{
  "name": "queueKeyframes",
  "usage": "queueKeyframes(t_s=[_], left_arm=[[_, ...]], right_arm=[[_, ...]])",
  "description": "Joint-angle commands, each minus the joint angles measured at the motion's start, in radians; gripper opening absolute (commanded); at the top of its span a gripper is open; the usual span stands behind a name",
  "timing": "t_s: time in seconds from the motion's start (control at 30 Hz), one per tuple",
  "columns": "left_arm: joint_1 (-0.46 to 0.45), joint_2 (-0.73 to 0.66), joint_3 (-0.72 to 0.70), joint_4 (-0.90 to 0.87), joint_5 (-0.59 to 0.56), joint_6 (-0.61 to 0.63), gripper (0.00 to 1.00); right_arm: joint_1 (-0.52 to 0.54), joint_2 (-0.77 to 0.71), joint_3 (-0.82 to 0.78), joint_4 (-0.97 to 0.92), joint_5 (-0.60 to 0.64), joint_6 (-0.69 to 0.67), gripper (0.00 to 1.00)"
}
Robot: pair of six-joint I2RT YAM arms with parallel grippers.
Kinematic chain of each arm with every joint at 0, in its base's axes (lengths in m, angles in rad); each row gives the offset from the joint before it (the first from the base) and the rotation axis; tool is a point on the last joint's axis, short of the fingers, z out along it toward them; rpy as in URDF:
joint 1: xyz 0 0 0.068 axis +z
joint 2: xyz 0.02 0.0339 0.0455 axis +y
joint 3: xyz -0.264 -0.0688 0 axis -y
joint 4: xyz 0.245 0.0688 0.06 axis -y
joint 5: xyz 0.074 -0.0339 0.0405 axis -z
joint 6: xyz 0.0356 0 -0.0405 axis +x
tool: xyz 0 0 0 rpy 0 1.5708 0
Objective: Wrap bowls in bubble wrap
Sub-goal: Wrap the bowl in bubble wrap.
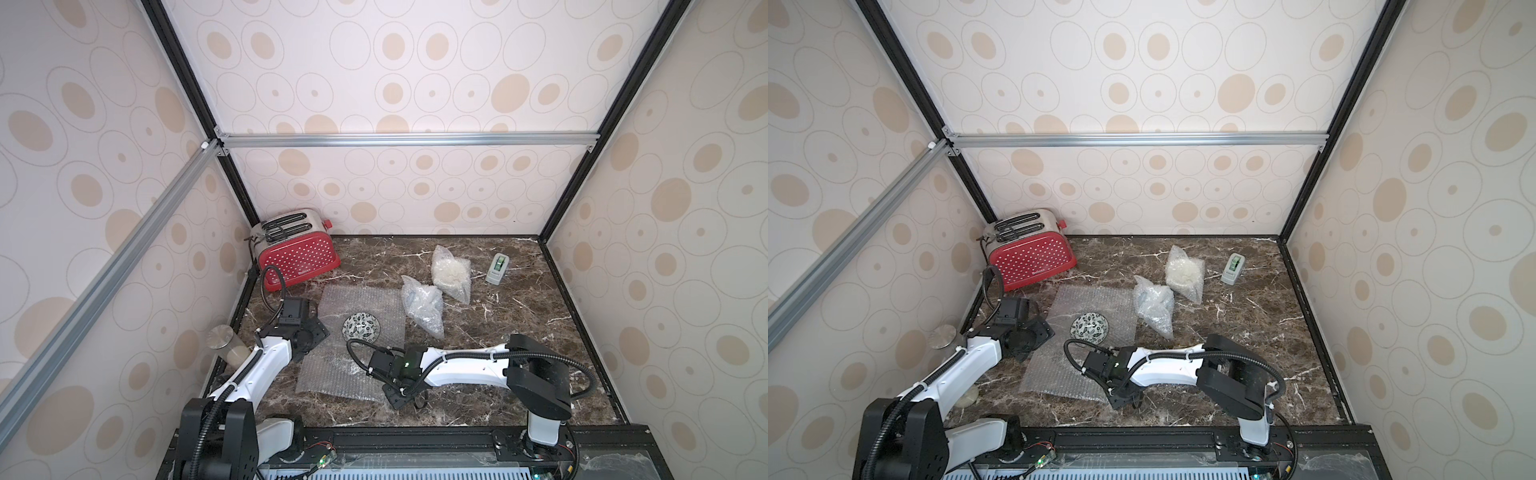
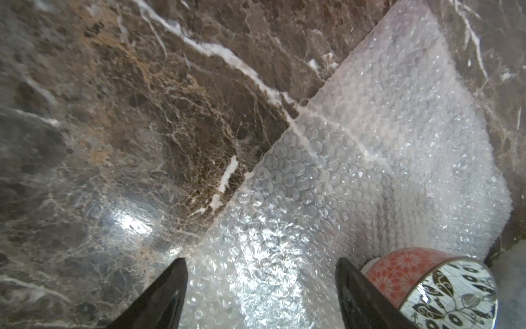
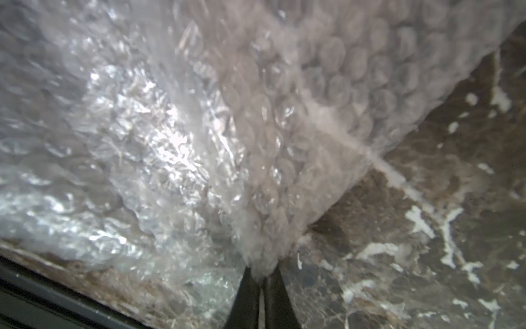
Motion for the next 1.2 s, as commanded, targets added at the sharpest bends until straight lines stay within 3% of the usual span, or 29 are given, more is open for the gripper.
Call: queueKeyframes(t_s=[0.0,0.2,0.37,0.47,0.63,0.8,0.97,1.17], left_arm=[[0.007,-0.01,-0.008,-0.006,-0.022,0.015,0.8],[0.007,-0.007,-0.022,0.013,-0.015,0.009,0.8],[0.007,0.007,-0.021,0.03,-0.021,0.017,0.8],[0.007,0.037,0.006,0.033,-0.023,0.033,0.81],[0.007,0.106,0.08,0.046,-0.035,0.069,0.81],[0.007,0.263,0.229,0.009,-0.025,0.126,0.82],[0.008,0.437,0.426,-0.083,-0.038,0.171,0.83],[0.009,0.57,0.545,-0.075,-0.02,0.168,0.82]], right_arm=[[0.005,0.007,-0.086,-0.107,-0.059,-0.021,0.08],[-0.005,-0.06,-0.162,-0.149,-0.04,-0.025,0.1],[-0.059,-0.151,-0.113,-0.154,-0.04,-0.051,0.35],[-0.128,-0.208,-0.055,-0.182,-0.064,-0.101,0.4],[-0.309,-0.29,-0.024,-0.197,-0.077,-0.148,0.39],[-0.45,-0.252,0.069,-0.147,-0.09,-0.142,0.37],[-0.459,-0.204,0.127,-0.068,-0.158,-0.125,0.37],[-0.446,-0.21,0.094,-0.039,-0.188,-0.122,0.37]])
